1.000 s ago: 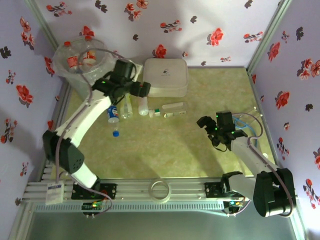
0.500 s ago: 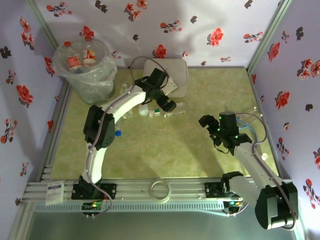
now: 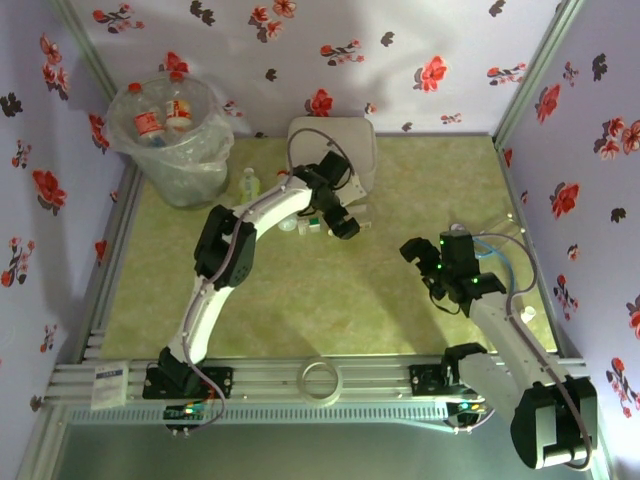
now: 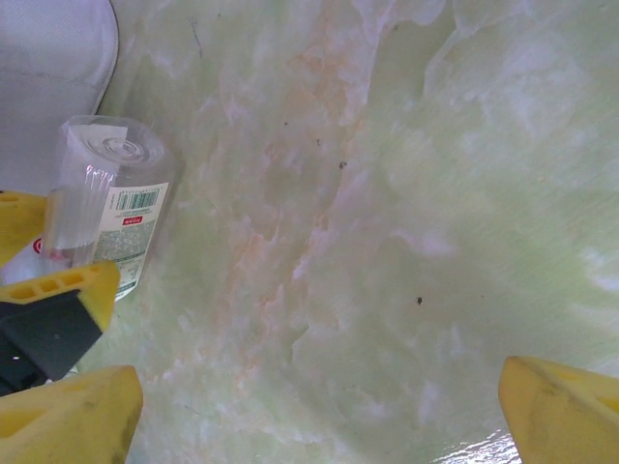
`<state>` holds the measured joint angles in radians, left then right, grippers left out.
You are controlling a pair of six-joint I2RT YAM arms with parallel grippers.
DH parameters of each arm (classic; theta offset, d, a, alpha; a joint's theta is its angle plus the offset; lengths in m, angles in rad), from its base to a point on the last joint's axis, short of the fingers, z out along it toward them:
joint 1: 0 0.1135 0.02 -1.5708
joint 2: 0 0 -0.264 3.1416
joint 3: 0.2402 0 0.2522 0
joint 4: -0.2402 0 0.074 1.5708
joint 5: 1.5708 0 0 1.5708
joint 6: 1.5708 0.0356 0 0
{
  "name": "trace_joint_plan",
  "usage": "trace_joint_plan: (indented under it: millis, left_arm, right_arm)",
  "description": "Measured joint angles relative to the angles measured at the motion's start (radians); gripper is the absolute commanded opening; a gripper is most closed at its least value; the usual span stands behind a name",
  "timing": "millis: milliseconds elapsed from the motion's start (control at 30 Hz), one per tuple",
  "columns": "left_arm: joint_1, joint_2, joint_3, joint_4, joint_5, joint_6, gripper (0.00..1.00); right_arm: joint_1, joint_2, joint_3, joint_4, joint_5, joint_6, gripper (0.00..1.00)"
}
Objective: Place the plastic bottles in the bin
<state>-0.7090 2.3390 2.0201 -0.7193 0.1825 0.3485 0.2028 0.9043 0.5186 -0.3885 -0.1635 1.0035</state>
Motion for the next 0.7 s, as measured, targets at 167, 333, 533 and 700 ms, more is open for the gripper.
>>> trace_joint_plan:
  millis: [167, 333, 533, 700]
  left_arm:
    - [-0.004, 0.002, -0.001, 0.000, -0.014, 0.003, 0.89]
    - [-0.005, 0.002, -0.003, 0.000, -0.024, 0.002, 0.67]
    - [-0.005, 0.002, -0.003, -0.002, -0.025, 0.003, 0.65]
    - [-0.005, 0.001, 0.007, -0.020, -0.025, 0.000, 0.65]
  right_arm:
    - [0.000, 0.017, 0.000, 0.002, 0.000, 0.002, 0.96]
    - [0.000, 0.054, 0.000, 0.002, -0.001, 0.002, 0.96]
    - [-0.002, 0.055, 0.000, 0.006, -0.001, 0.001, 0.96]
    - [-0.009, 0.057, 0.000, 0.010, -0.001, -0.001, 0.96]
